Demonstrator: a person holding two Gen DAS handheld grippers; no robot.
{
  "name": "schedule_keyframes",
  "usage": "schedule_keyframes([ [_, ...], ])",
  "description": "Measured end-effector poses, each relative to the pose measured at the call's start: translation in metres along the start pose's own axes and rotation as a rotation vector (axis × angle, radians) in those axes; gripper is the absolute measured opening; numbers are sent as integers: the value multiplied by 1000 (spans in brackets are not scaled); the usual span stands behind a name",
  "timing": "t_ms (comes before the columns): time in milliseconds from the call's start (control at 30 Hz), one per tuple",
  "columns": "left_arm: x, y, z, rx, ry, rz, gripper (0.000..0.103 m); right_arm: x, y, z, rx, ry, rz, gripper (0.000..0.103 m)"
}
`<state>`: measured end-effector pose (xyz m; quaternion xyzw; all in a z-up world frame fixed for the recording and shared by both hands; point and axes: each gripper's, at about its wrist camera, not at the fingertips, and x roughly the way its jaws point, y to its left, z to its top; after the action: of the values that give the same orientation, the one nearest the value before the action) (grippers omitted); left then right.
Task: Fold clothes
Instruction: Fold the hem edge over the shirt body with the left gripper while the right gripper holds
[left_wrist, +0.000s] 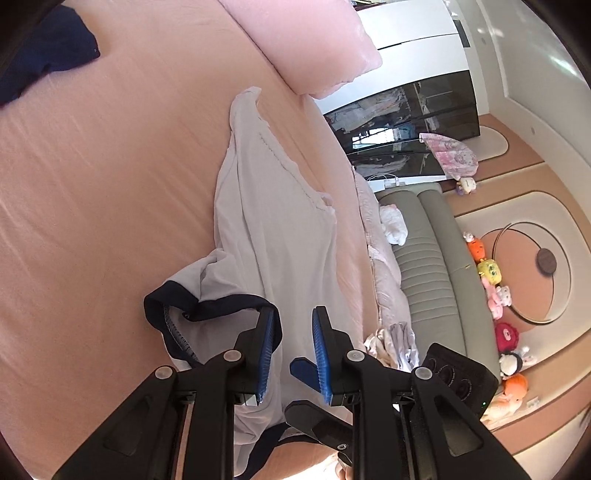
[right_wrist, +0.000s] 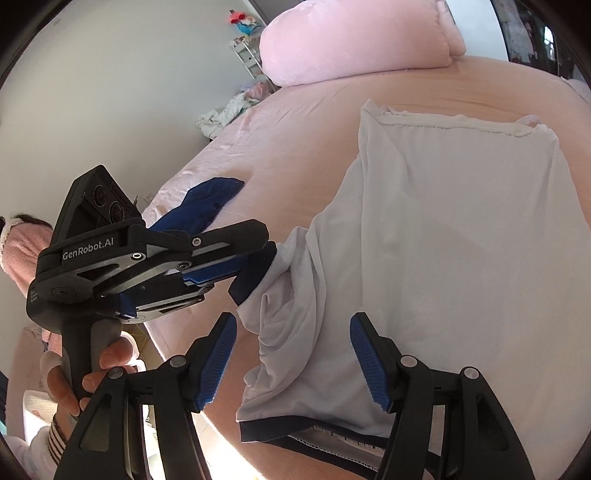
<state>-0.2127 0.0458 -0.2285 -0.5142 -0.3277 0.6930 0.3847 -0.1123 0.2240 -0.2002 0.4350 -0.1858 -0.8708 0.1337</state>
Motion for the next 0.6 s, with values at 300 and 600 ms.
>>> schedule_keyframes([
  [300,9,-2,6,6,61,-45,18,15,26,11,-37,20,-39,63],
  [600,20,1,15,42,135,-13,19,27,31,20,-73,38,-39,63],
])
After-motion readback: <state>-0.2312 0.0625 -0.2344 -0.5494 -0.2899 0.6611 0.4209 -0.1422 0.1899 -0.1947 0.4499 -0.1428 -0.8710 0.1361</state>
